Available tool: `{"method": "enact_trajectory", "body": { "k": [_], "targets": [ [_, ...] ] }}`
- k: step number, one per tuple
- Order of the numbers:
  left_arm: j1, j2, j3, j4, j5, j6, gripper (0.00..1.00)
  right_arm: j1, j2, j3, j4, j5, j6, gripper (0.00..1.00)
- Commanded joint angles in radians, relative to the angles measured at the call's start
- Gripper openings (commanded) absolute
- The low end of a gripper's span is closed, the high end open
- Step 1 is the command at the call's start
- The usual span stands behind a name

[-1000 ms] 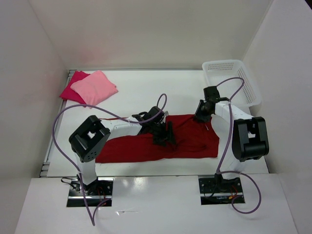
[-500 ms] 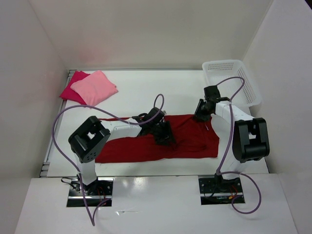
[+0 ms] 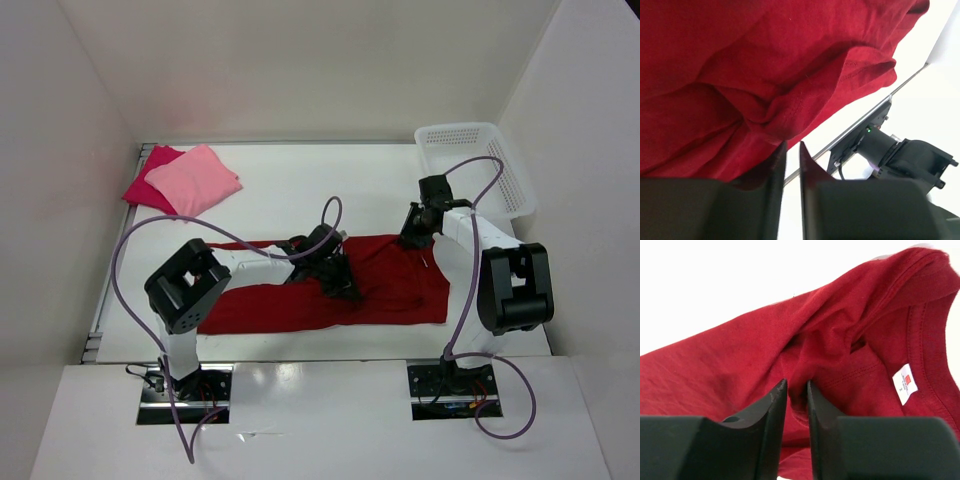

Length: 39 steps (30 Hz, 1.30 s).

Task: Fold and stack the t-shirts
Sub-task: Fold the other side of the tshirt into a rectangle

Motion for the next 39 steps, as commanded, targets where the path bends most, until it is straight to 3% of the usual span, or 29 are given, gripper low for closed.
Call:
{"method": "enact_trajectory", "body": {
  "k": [1, 7, 14, 16, 19, 20, 24, 39],
  "targets": [
    [-0.006, 0.004, 0.024, 0.040, 0.031, 0.012, 0.18, -0.006, -0.022, 0.026, 0.035, 0.033, 0.003, 0.27],
    [-0.006, -0.042, 0.024, 0.021, 0.043, 0.021, 0.01, -0.006, -0.033, 0.035, 0.005, 0.046, 0.003, 0.10],
    [0.034, -0.163, -0.027, -0.032, 0.052, 0.059, 0.00, -0.017, -0.110, 0.035, -0.068, 0.110, -0.030, 0.07],
    [0.034, -0.144, -0.012, -0.078, 0.038, 0.096, 0.08, -0.017, -0.119, 0.011, -0.068, 0.110, -0.030, 0.07],
    [0.034, -0.103, 0.062, -0.112, 0.005, 0.151, 0.42, -0.017, -0.124, -0.002, -0.058, 0.101, -0.030, 0.07],
    [0.025, -0.093, 0.083, -0.124, -0.017, 0.165, 0.58, -0.017, -0.124, -0.002, -0.058, 0.089, -0.030, 0.07],
    [-0.010, -0.032, 0.201, -0.215, -0.123, 0.281, 0.72, -0.017, -0.113, -0.002, -0.049, 0.067, -0.030, 0.07],
    [-0.067, 0.094, 0.258, -0.272, -0.204, 0.415, 0.68, -0.017, -0.065, 0.017, -0.031, 0.047, -0.030, 0.07]
  ]
}}
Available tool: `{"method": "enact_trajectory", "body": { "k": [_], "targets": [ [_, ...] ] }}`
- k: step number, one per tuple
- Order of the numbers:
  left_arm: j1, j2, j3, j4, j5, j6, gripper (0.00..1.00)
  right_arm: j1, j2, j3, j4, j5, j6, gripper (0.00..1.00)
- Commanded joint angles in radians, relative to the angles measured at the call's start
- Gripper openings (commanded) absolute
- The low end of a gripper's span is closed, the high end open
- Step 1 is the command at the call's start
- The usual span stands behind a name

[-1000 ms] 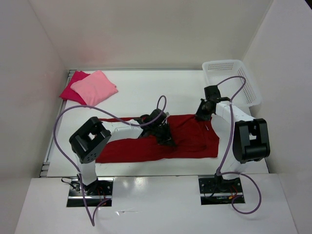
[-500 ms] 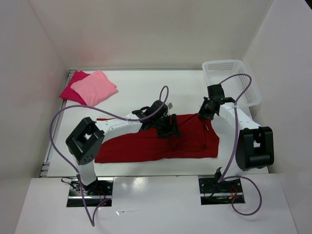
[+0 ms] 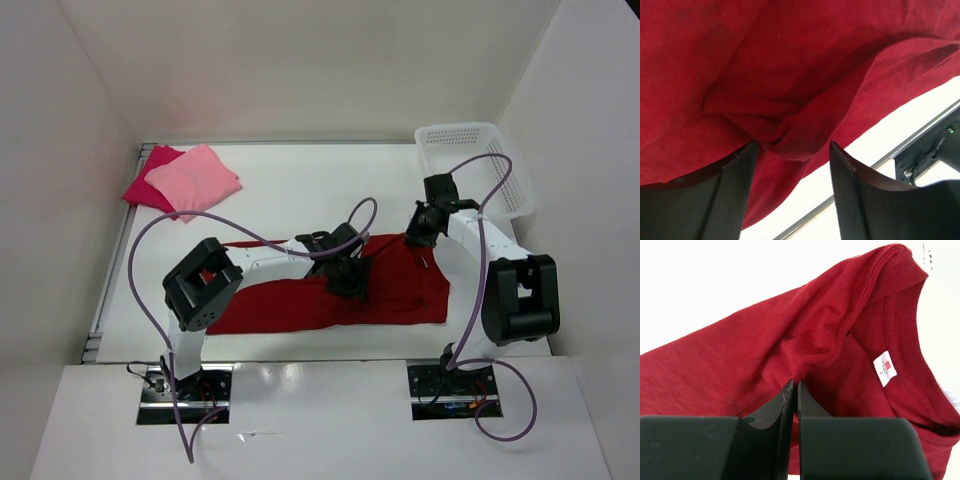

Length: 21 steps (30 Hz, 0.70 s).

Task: Fold and stack the t-shirts
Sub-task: Fold the other side of the tshirt into a rectangle

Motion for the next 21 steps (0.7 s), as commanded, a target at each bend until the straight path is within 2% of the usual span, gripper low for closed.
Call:
{"method": "enact_trajectory", "body": {
  "k": [1, 3, 8, 12, 16, 21],
  "targets": [
    [0.001, 0.002, 0.035, 0.007, -0.024, 0.040, 0.66, -0.008, 0.008, 0.019, 0.018, -0.013, -0.014, 0.07],
    [0.001, 0.012, 0.035, 0.016, -0.024, 0.040, 0.58, -0.008, 0.008, 0.019, 0.027, -0.013, -0.014, 0.07],
    [0.001, -0.010, 0.035, 0.025, -0.033, 0.040, 0.28, -0.008, 0.008, 0.019, 0.028, -0.013, -0.014, 0.07],
    [0.001, -0.019, 0.023, 0.025, -0.022, 0.027, 0.13, -0.008, 0.017, 0.019, 0.028, -0.013, -0.014, 0.07],
    [0.001, -0.065, 0.013, 0.035, 0.031, 0.002, 0.08, -0.008, 0.026, 0.019, 0.028, -0.013, -0.023, 0.07],
    [0.001, -0.178, -0.039, 0.012, 0.096, -0.029, 0.08, -0.041, 0.026, 0.019, -0.001, 0.021, -0.043, 0.07]
  ]
}}
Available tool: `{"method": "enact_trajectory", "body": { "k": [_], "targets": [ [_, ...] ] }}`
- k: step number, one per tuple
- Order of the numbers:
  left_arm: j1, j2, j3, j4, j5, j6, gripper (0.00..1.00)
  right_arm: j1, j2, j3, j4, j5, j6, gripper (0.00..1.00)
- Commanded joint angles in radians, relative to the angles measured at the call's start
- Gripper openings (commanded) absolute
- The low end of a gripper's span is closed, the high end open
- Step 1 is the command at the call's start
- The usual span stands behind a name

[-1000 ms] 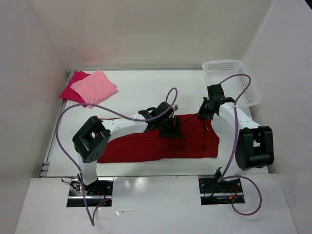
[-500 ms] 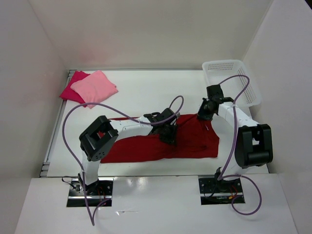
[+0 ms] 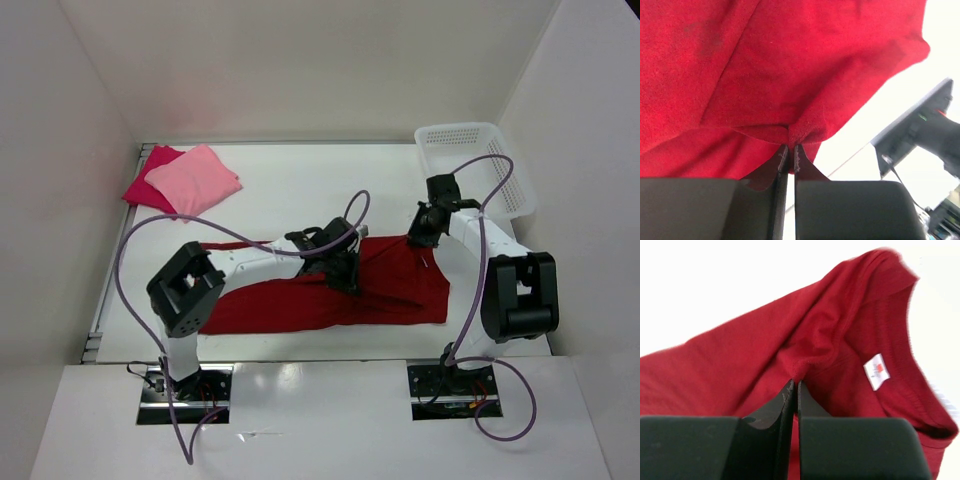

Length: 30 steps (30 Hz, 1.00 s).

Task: Fold and stack the t-shirts
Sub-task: Fold the other side of the tshirt into a rectangle

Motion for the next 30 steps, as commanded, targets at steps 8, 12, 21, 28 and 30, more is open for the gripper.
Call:
{"method": "enact_trajectory", "body": {
  "k": [8, 12, 21, 28, 30],
  "targets": [
    [0.049, -0.217, -0.209, 0.023, 0.216, -0.042, 0.11, -0.047, 0.019, -0.018, -0.053, 0.092, -0.057, 0.12],
    [0.060, -0.191, -0.260, 0.054, 0.265, -0.042, 0.44, -0.047, 0.054, -0.018, -0.062, 0.092, -0.057, 0.26],
    [0.155, -0.291, -0.269, 0.044, 0.254, -0.022, 0.86, -0.047, 0.010, 0.013, -0.065, 0.030, -0.057, 0.49],
    [0.395, -0.377, -0.318, 0.056, 0.178, 0.007, 0.79, -0.047, -0.029, -0.016, -0.117, 0.052, -0.026, 0.36],
    [0.469, -0.377, -0.339, 0.068, 0.152, 0.018, 0.76, -0.047, 0.000, -0.007, -0.117, 0.087, -0.014, 0.32]
  ]
}}
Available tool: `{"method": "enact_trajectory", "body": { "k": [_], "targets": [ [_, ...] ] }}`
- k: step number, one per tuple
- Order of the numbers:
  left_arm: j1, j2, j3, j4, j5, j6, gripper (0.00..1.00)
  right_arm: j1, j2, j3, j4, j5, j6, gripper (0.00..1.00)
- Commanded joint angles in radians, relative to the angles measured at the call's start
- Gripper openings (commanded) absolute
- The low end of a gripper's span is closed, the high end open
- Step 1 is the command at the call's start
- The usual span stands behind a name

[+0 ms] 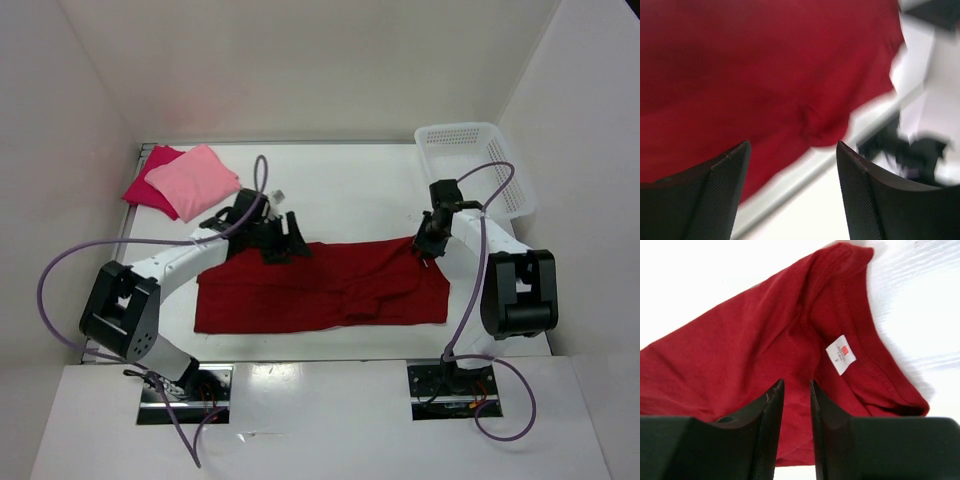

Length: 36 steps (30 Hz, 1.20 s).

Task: Fold and stack the t-shirts
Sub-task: Fold the other side of the tshirt into a rectangle

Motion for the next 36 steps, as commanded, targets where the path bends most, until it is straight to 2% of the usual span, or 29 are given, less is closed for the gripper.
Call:
{"method": "enact_trajectory", "body": {
  "k": [1, 3, 6, 8, 13, 14, 18, 21, 26, 30, 34, 35, 36],
  "targets": [
    [0.160, -0.004, -0.050, 0.023, -0.046, 0.052, 0.76, -0.018, -0.005, 0.022, -0.011, 0.054, 0.018, 0.30],
    [0.226, -0.004, -0.050, 0.033, -0.061, 0.061, 0.74, -0.044, -0.004, 0.022, 0.038, 0.029, 0.018, 0.29],
    [0.324, 0.007, -0.073, 0.069, -0.061, 0.061, 0.72, -0.056, 0.055, 0.051, 0.090, -0.049, 0.018, 0.42],
    [0.373, 0.036, -0.073, 0.059, -0.061, 0.070, 0.69, -0.056, 0.090, 0.066, 0.117, -0.050, 0.018, 0.44],
    [0.449, 0.101, -0.108, 0.077, -0.041, 0.061, 0.65, -0.056, 0.137, 0.088, 0.139, -0.128, 0.019, 0.35],
    [0.449, 0.125, -0.117, 0.086, -0.041, 0.061, 0.65, -0.047, 0.137, 0.097, 0.151, -0.128, 0.019, 0.31],
    [0.551, 0.161, -0.152, 0.112, 0.013, 0.039, 0.60, -0.013, 0.181, 0.097, 0.173, -0.137, 0.038, 0.17],
    [0.629, 0.161, -0.174, 0.090, 0.025, 0.058, 0.58, 0.013, 0.196, 0.116, 0.183, -0.137, 0.047, 0.13],
    [0.729, 0.161, -0.183, 0.068, -0.004, 0.084, 0.57, 0.040, 0.267, 0.172, 0.213, -0.160, 0.077, 0.12],
    [0.820, 0.161, -0.160, 0.068, -0.027, 0.073, 0.57, 0.059, 0.336, 0.298, 0.213, -0.171, 0.087, 0.10],
    [0.840, 0.161, -0.098, 0.068, -0.039, 0.032, 0.56, 0.068, 0.399, 0.405, 0.202, -0.191, 0.087, 0.10],
    [0.840, 0.147, -0.085, 0.068, -0.039, 0.032, 0.56, 0.068, 0.399, 0.421, 0.187, -0.191, 0.087, 0.12],
    [0.840, 0.118, -0.074, 0.068, -0.027, 0.020, 0.56, 0.077, 0.399, 0.442, 0.187, -0.191, 0.087, 0.18]
  ]
}}
